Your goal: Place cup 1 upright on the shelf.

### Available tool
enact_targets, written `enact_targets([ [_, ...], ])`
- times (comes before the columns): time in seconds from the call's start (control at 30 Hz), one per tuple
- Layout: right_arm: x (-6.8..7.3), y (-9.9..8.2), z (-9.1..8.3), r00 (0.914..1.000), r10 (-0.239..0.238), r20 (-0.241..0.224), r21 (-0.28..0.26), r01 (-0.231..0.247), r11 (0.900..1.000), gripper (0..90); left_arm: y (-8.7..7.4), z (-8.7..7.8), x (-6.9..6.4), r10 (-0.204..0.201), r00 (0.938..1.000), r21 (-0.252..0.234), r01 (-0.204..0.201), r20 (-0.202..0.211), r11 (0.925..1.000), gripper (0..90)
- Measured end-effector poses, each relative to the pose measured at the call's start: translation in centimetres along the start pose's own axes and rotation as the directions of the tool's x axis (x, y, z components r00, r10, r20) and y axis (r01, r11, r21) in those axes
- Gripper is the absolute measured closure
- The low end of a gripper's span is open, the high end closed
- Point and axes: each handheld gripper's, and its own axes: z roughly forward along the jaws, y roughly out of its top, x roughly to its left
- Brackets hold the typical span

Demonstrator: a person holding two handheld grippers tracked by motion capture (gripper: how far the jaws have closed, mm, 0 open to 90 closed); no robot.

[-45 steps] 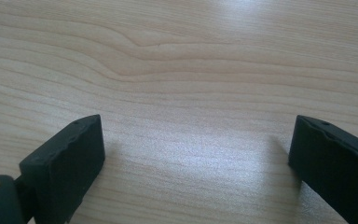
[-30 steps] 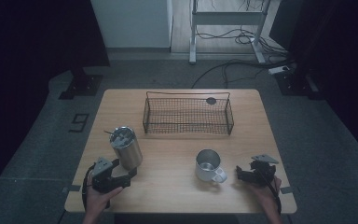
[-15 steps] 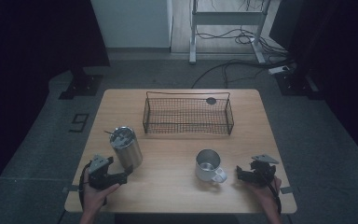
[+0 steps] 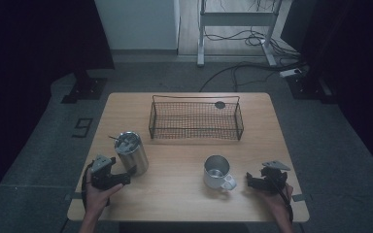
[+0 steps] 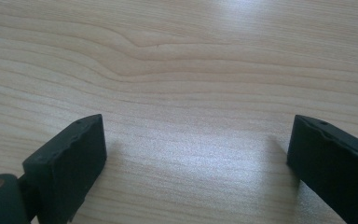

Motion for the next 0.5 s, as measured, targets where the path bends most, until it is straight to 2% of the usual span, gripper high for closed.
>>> enact_targets([
  [0.5,0.0,0.0,0.0,1.0,0.0,0.0,-0.002,0.0,1.0,4.7,1.4,0.7,0.1,-0.005,1.0,-0.004,0.005,-0.002,1.0,1.9],
])
